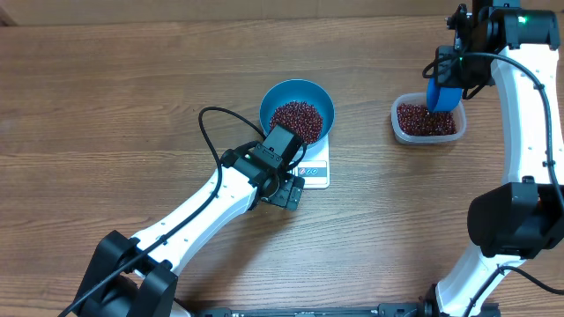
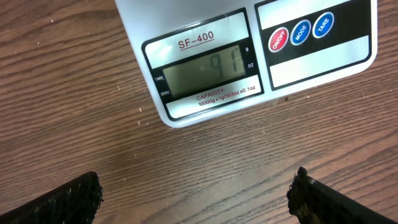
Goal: Scoop item into bowl and weigh 150g on scale
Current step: 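Dip the blue cup into the red beans again with the right gripper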
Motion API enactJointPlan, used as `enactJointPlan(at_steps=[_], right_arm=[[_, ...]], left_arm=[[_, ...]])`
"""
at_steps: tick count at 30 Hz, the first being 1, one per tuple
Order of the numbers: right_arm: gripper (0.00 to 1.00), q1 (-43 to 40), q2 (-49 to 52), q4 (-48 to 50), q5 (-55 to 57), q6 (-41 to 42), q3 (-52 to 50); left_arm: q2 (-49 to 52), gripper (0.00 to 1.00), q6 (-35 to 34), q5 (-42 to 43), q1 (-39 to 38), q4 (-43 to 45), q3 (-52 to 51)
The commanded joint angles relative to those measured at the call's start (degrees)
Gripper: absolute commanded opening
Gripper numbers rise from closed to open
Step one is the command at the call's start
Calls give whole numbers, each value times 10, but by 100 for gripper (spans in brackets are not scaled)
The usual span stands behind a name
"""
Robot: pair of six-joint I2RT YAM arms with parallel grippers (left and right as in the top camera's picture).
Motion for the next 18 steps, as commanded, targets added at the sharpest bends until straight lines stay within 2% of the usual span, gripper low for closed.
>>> enactJointPlan(at_steps=[1,10,18], right_arm=[[4,-1,-20,4,4,2,10],[4,-1,-20,44,4,2,-55],[4,-1,-19,117,4,2,-143]], left_arm=[[0,99,11,-5,3,0,-6],[0,100,11,-5,3,0,-6],[0,100,11,-5,3,0,-6]])
